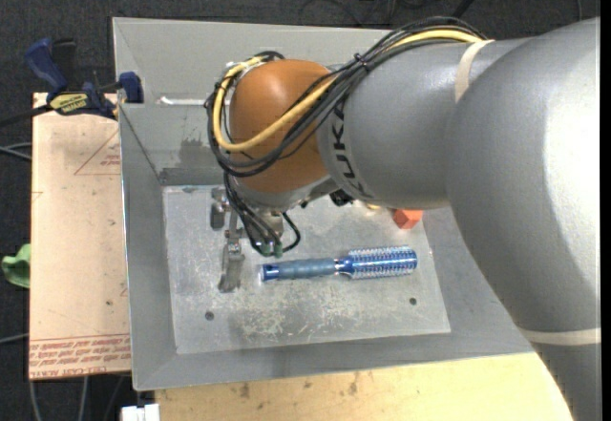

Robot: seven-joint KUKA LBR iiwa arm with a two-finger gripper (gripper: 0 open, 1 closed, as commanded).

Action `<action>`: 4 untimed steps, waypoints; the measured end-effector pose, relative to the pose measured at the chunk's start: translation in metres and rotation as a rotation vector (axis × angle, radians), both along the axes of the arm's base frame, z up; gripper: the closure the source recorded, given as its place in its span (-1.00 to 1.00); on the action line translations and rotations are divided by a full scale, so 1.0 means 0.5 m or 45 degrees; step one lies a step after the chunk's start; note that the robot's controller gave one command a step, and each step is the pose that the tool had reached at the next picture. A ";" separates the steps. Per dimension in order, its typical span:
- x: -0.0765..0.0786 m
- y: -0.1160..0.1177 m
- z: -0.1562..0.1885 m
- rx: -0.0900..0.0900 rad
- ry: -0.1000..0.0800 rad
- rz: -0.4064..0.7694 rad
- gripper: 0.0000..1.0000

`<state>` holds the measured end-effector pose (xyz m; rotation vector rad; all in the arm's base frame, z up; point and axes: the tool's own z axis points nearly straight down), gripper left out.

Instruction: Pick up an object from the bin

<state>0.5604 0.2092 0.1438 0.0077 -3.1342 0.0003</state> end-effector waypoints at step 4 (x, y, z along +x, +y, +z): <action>0.039 -0.288 -0.113 0.003 -0.010 0.459 -1.00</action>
Offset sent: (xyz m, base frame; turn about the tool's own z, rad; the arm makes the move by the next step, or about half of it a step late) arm -0.0609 0.0120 0.0380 -0.1768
